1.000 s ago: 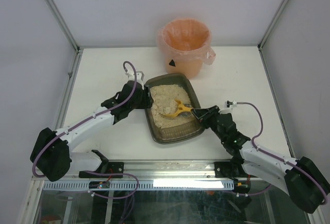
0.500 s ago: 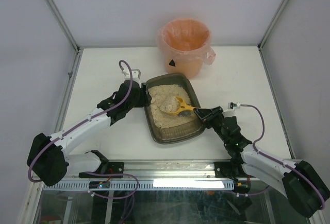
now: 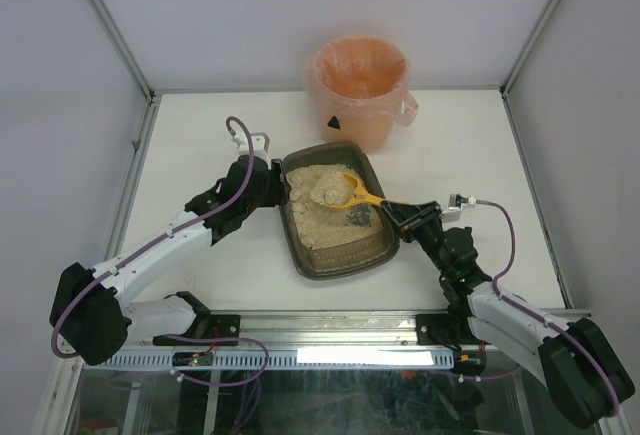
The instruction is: Clean the litter box
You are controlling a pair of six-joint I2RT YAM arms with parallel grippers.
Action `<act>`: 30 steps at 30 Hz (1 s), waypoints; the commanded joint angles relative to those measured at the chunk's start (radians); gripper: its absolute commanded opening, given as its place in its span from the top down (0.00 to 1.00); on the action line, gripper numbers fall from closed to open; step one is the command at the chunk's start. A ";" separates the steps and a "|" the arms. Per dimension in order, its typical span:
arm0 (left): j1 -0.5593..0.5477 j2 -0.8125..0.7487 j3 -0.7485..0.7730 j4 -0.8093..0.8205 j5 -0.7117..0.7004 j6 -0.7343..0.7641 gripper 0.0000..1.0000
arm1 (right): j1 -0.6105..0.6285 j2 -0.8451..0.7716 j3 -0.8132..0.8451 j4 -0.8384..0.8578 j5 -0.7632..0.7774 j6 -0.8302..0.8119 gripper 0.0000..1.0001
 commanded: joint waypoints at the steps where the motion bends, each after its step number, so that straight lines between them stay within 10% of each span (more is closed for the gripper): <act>1: -0.005 -0.037 0.051 0.028 -0.025 0.003 0.50 | -0.028 -0.022 -0.003 0.160 -0.039 0.064 1.00; 30: -0.005 -0.033 0.060 0.019 -0.023 0.004 0.49 | -0.179 0.008 0.027 0.177 -0.260 0.077 1.00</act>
